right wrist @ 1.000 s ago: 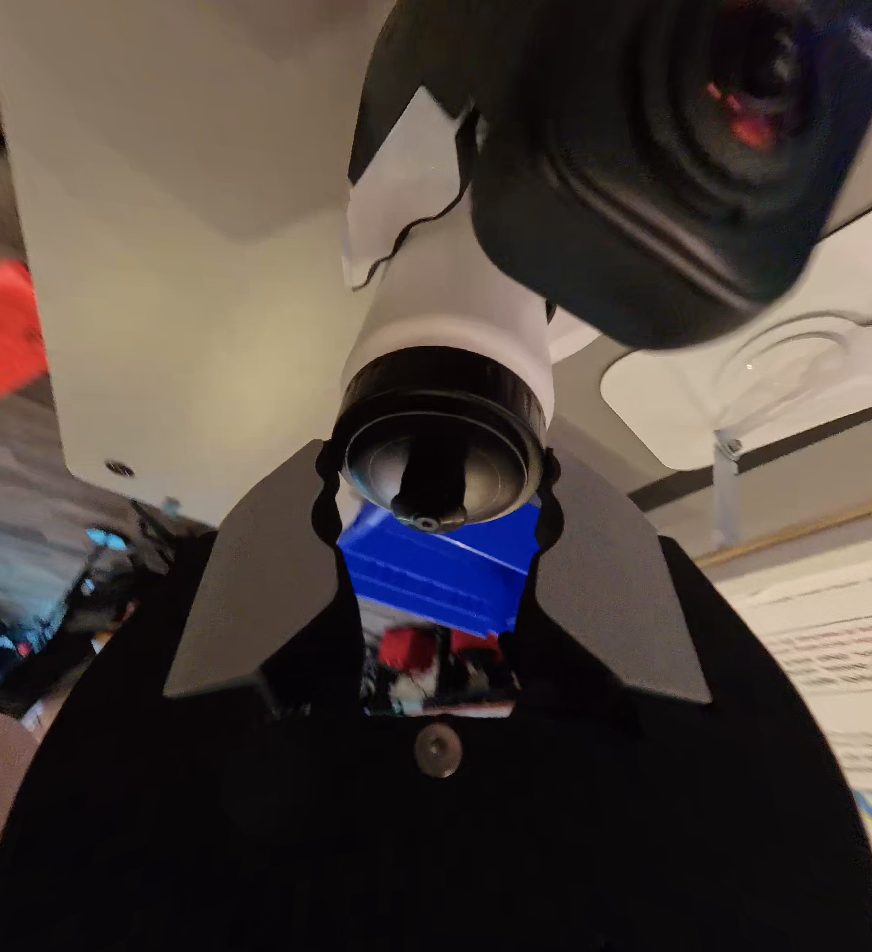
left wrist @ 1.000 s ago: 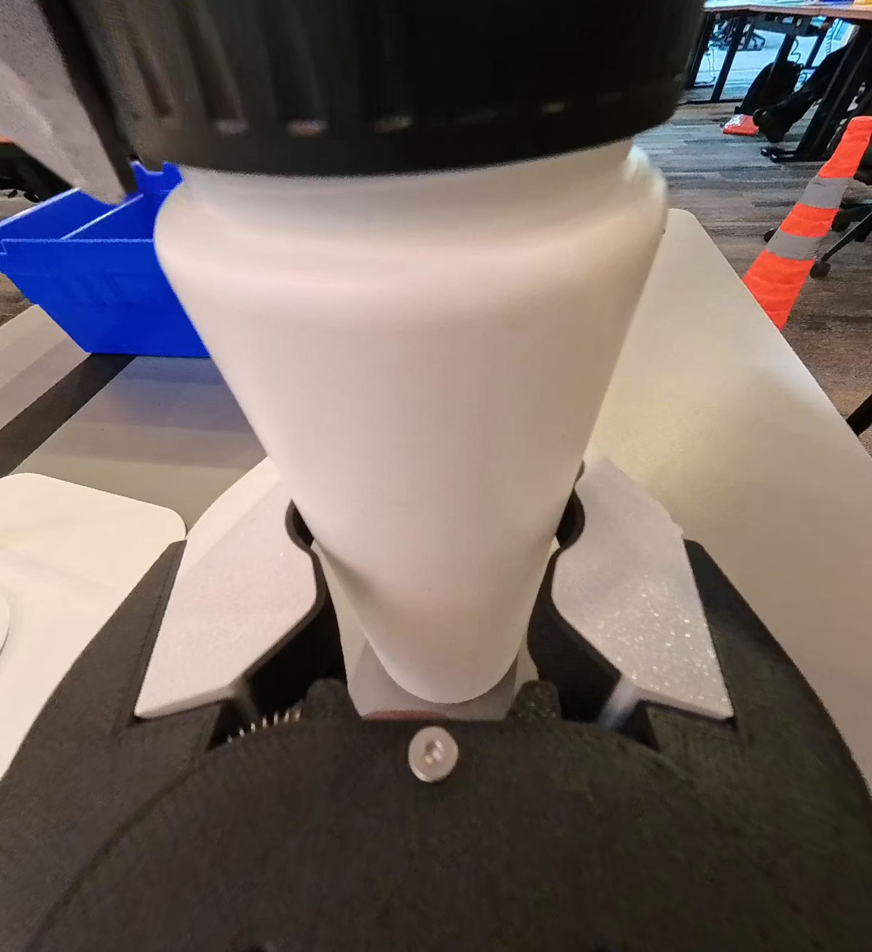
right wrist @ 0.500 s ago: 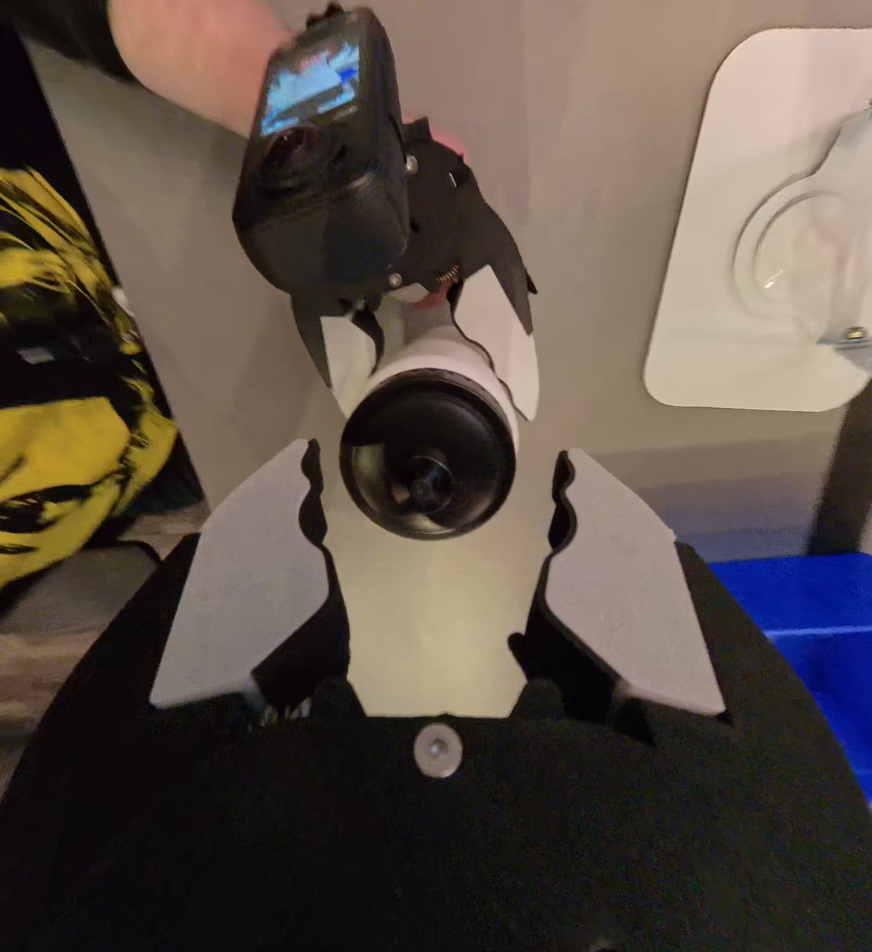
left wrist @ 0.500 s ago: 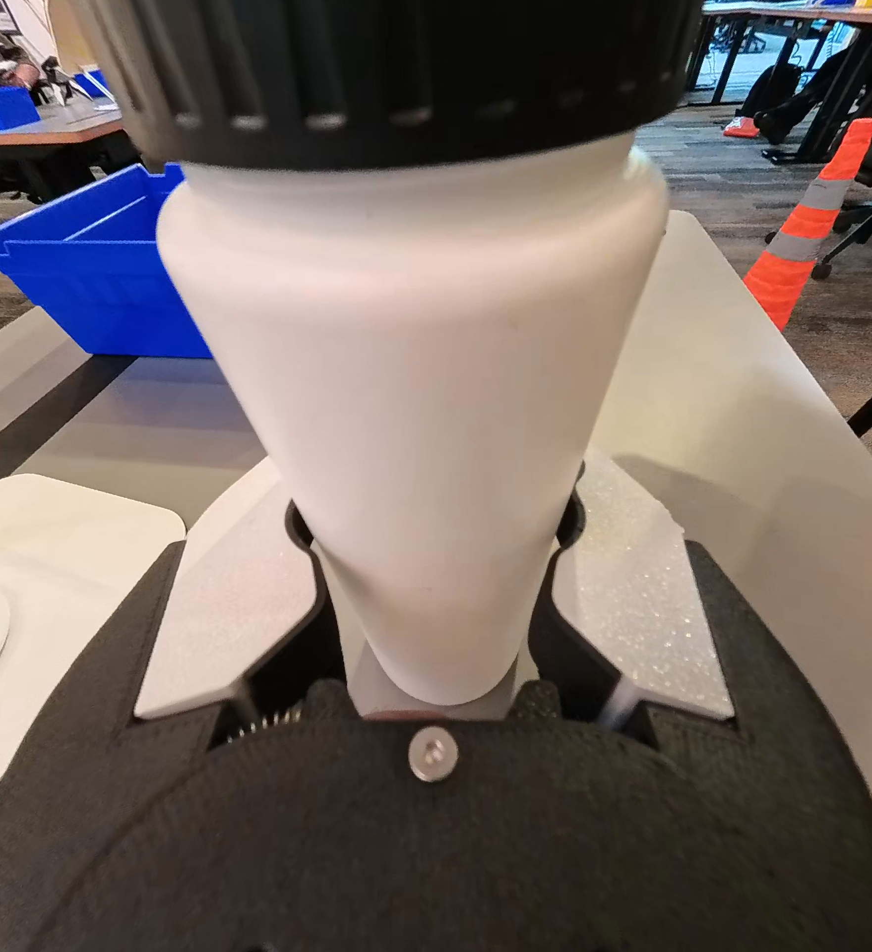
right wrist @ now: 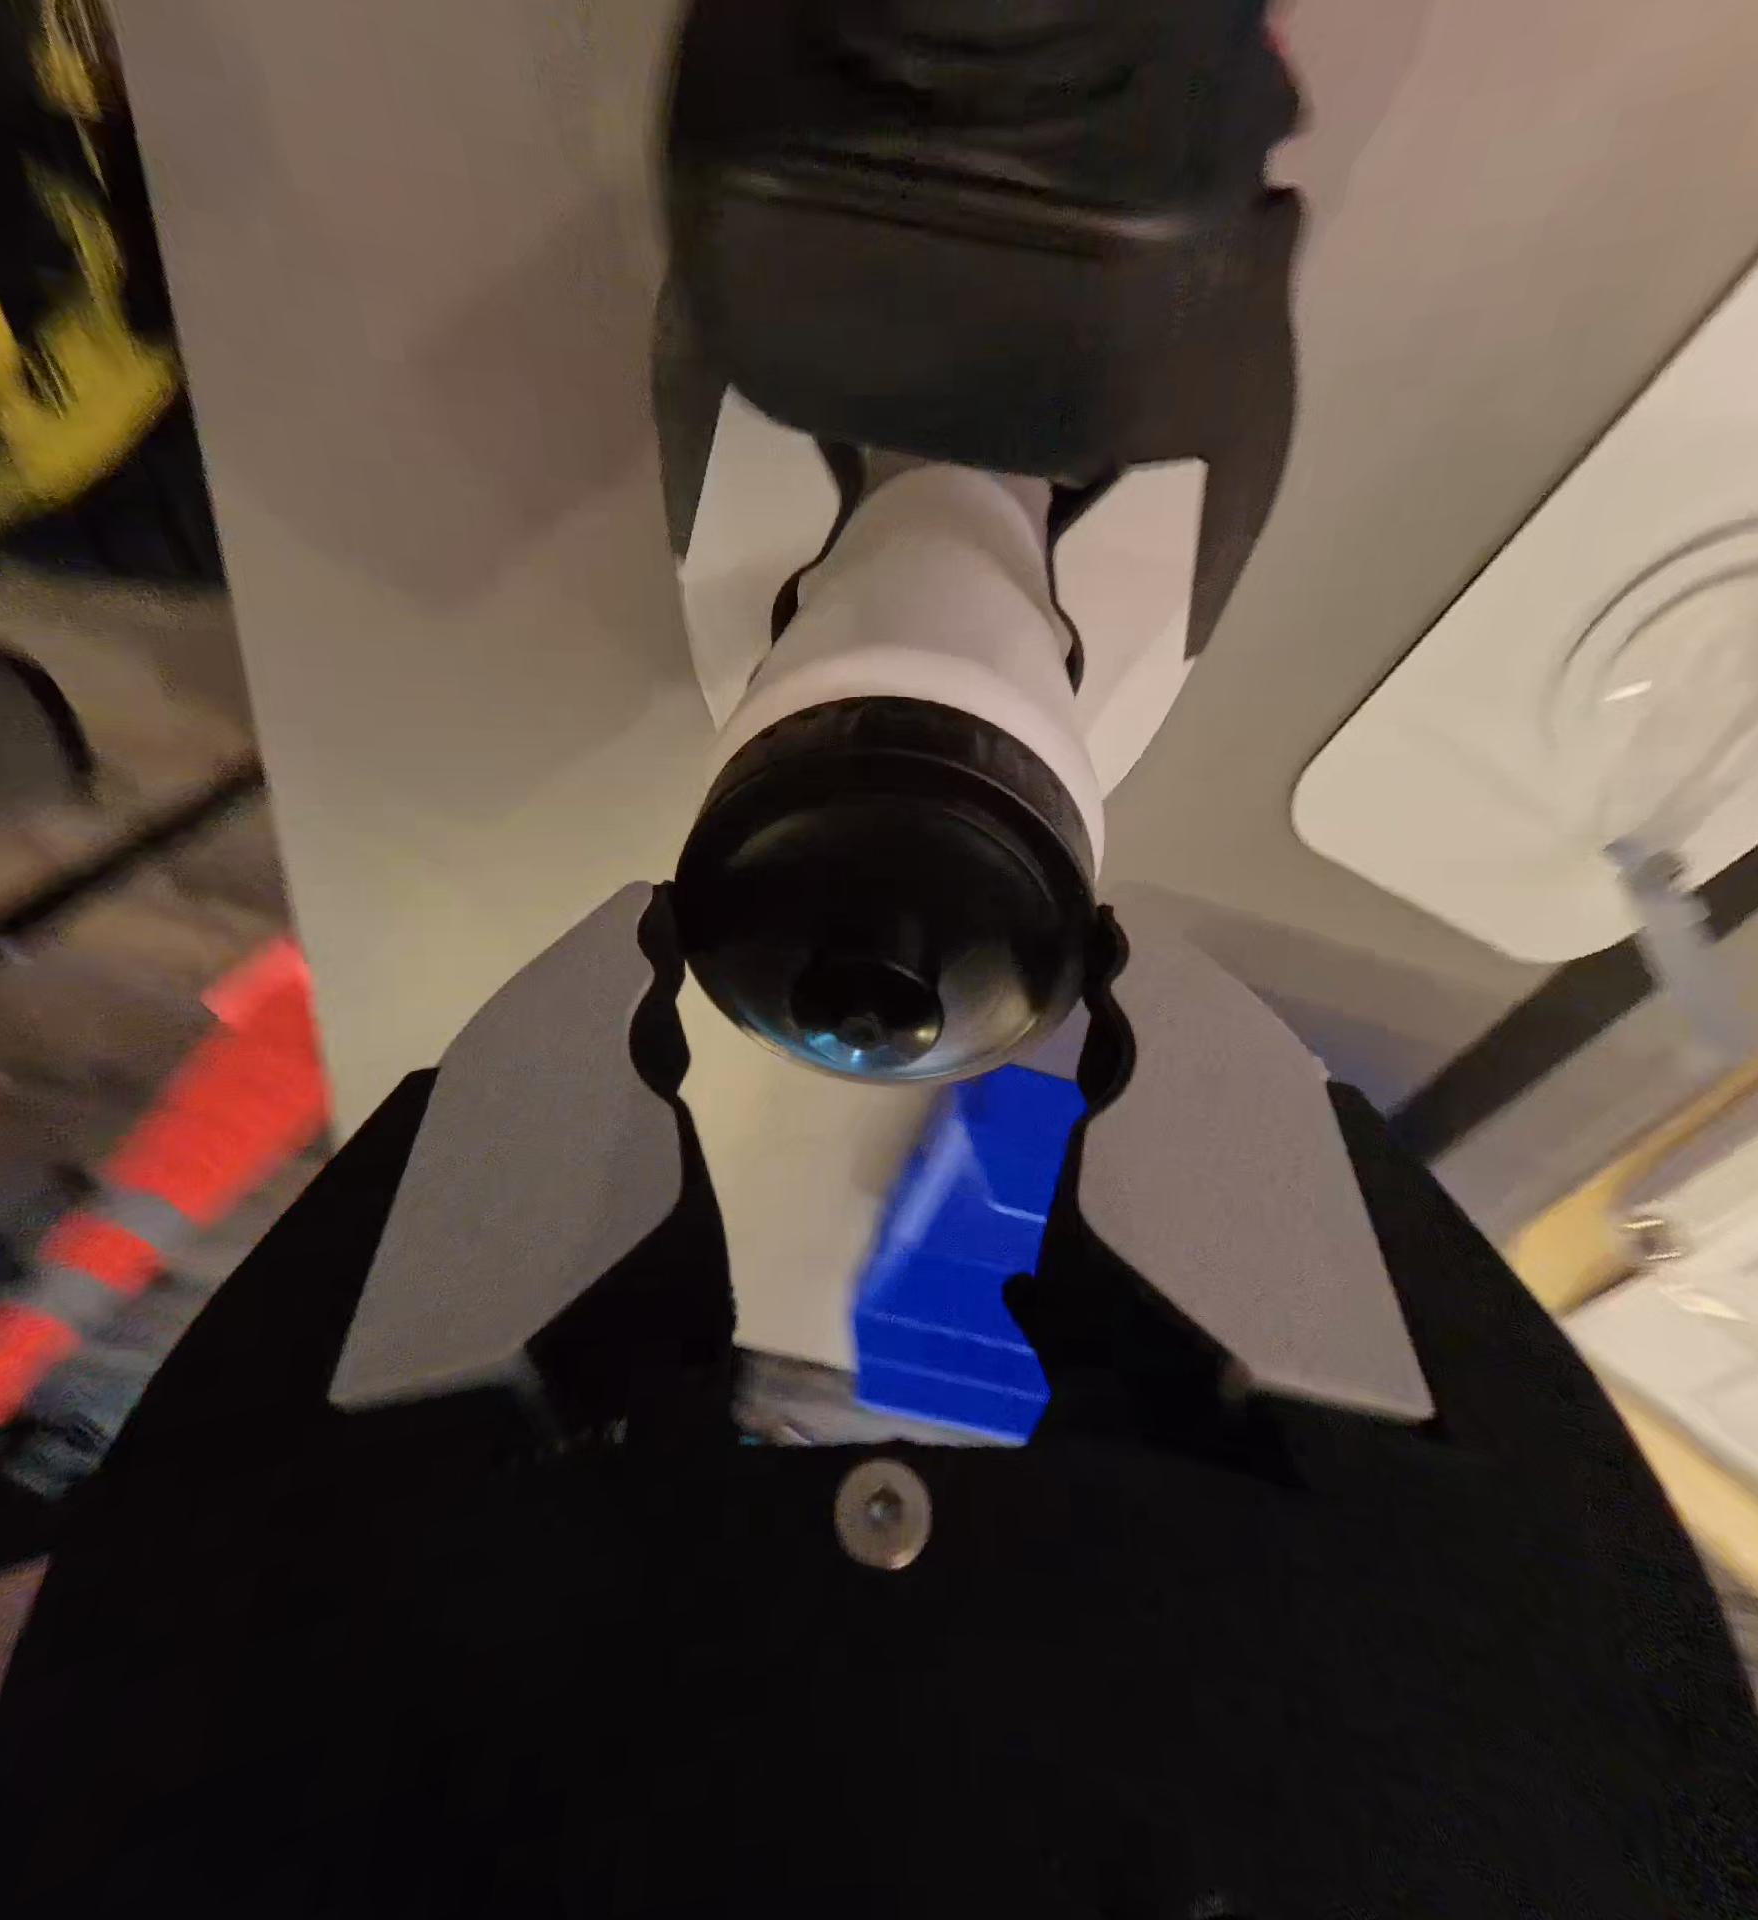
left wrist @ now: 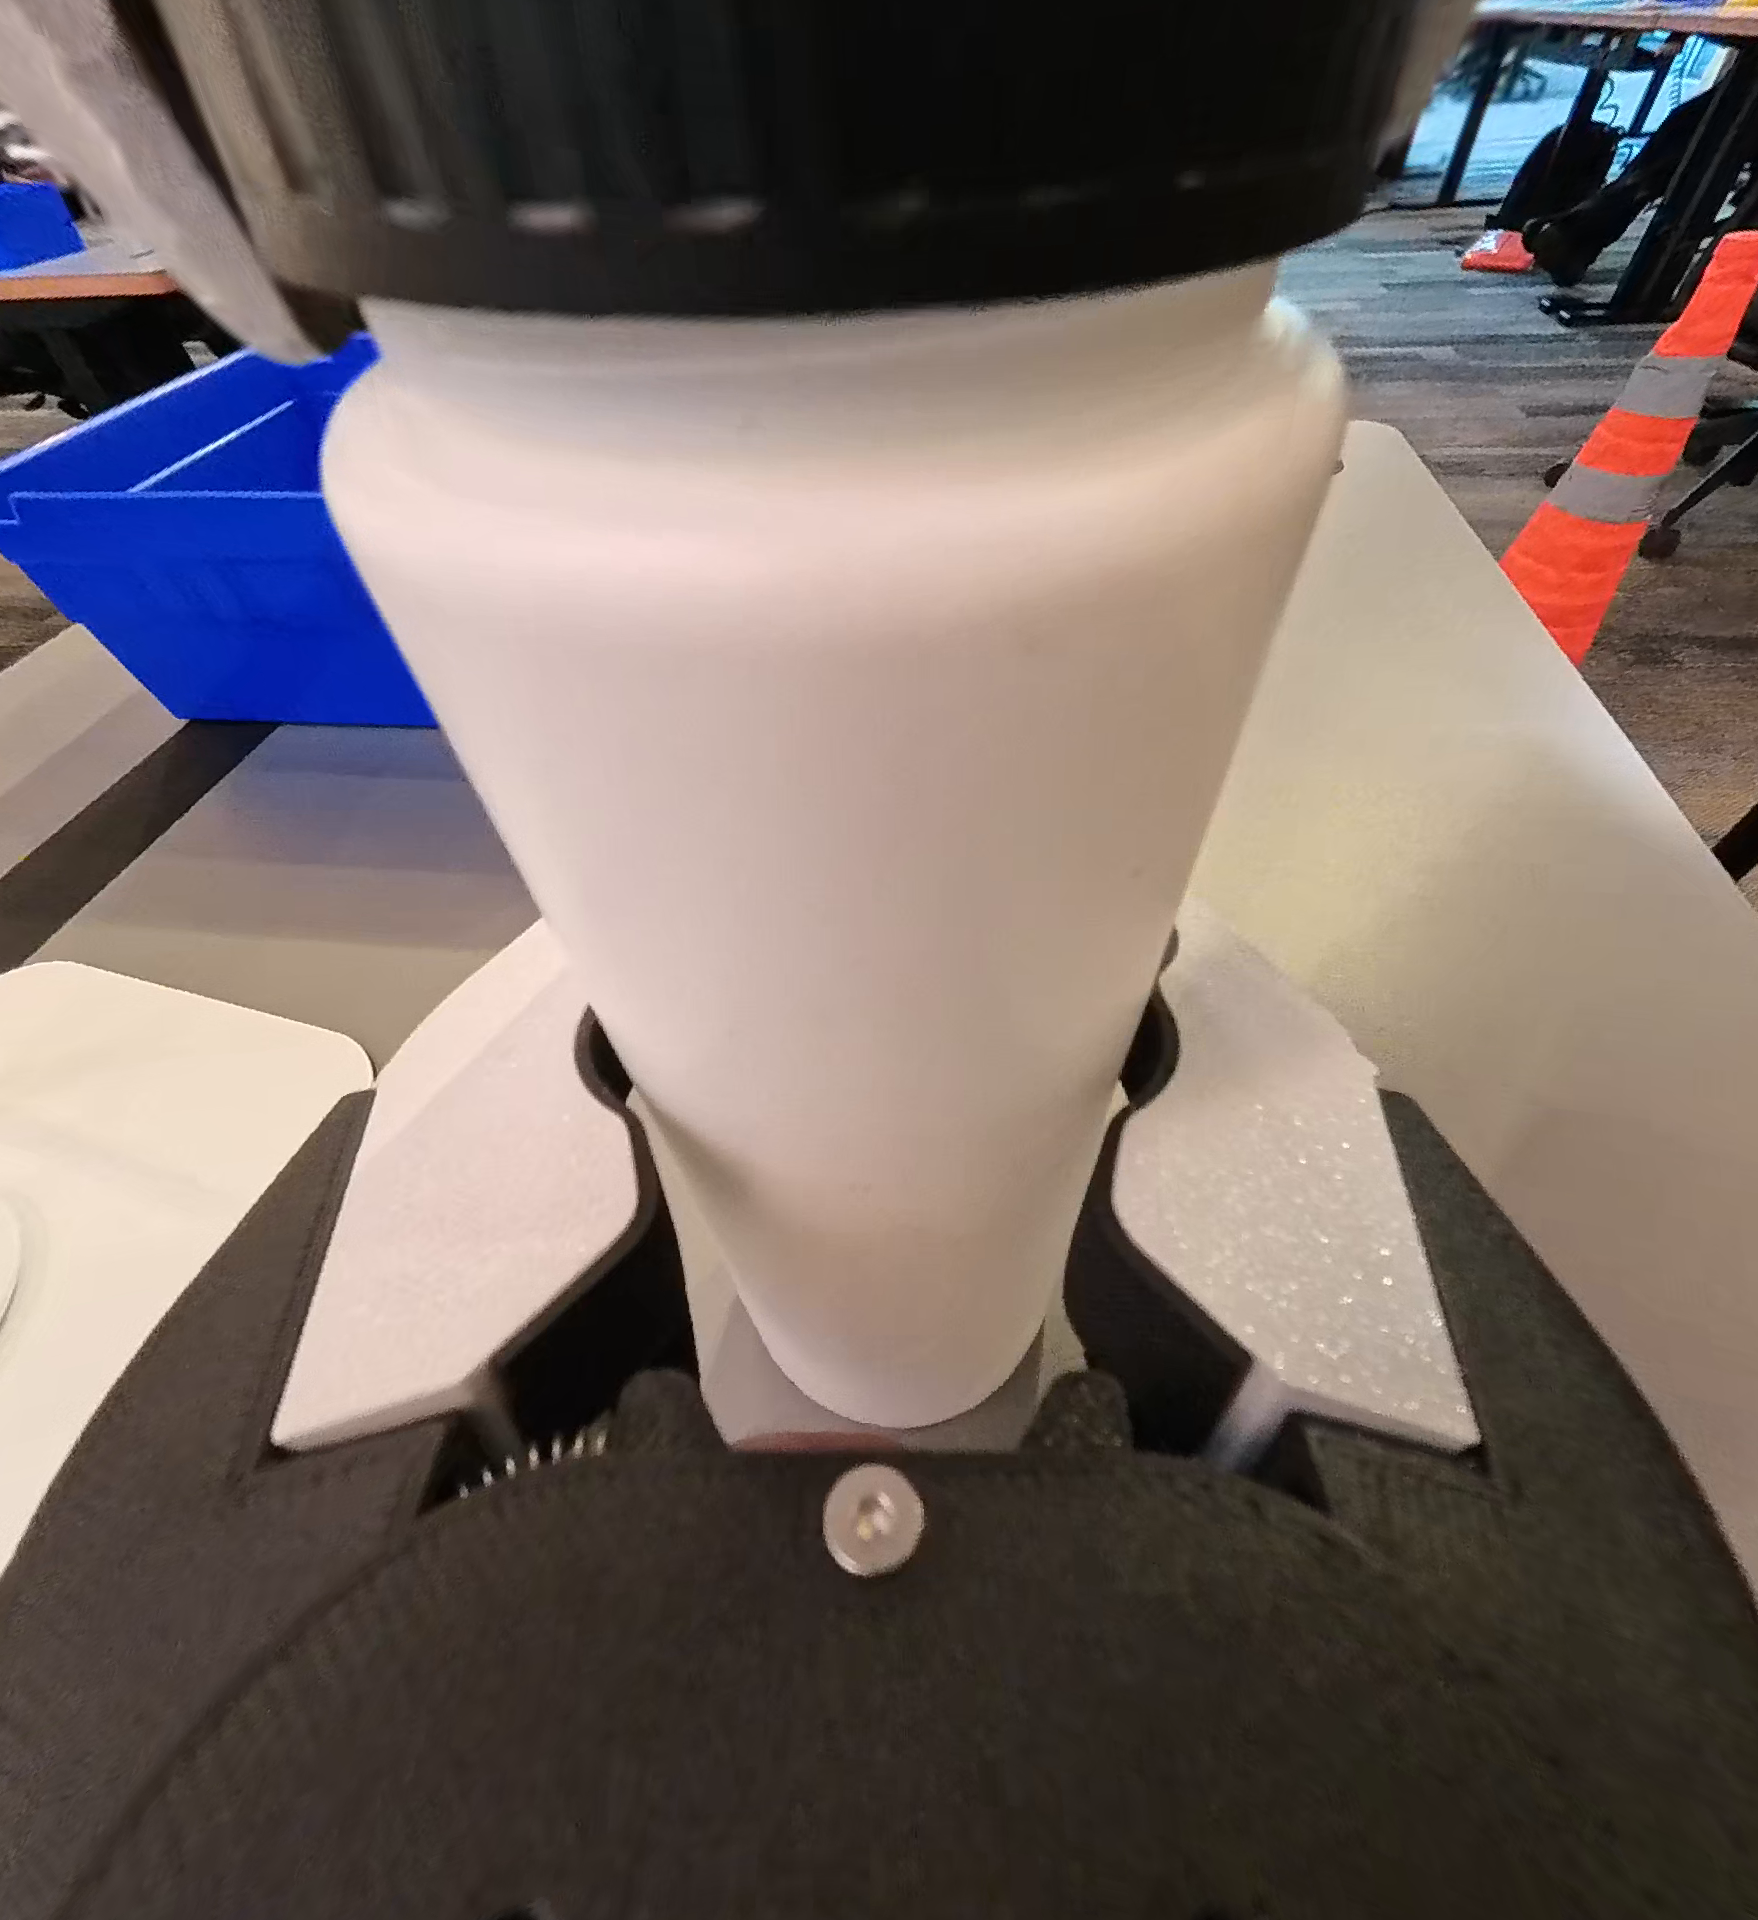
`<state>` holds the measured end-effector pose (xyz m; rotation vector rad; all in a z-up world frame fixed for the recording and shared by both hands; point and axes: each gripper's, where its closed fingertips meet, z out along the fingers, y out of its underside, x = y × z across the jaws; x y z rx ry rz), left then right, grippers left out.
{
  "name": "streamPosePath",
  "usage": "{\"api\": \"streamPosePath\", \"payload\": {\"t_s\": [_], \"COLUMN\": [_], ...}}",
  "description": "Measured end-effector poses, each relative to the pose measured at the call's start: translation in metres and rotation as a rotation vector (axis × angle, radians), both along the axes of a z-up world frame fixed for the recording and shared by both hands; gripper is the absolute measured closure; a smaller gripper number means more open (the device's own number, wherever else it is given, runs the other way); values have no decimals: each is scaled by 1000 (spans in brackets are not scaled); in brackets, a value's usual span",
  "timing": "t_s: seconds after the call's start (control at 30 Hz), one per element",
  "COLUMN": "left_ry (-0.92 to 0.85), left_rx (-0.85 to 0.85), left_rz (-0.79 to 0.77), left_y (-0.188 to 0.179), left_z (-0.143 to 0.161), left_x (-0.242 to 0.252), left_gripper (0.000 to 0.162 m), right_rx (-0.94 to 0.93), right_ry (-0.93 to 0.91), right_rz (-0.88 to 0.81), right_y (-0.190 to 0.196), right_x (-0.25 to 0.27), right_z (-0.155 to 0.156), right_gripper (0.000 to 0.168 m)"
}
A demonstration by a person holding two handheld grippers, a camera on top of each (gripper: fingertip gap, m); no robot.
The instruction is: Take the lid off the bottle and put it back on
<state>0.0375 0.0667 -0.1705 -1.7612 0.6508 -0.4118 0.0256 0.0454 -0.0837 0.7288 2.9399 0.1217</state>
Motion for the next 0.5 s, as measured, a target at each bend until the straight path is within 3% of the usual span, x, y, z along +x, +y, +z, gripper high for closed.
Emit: {"api": "streamPosePath", "payload": {"t_s": [0.17,0.27,0.37,0.5], "left_ry": [-7,-7,-10,-9], "left_rx": [-5,-3,-5,-3], "left_rz": [0,0,-1,0], "left_y": [0,0,0,0], "left_z": [0,0,0,0], "left_x": [-2,-2,-2,-2], "left_gripper": [68,68,68,68], "right_rx": [253,406,419,277], "right_ry": [-96,-124,-64,99], "right_rz": [342,433,354,59], "right_y": [8,11,11,7], "right_x": [-5,-6,-8,-12], "right_z": [3,6,7,12], "right_gripper": [94,94,92,79]}}
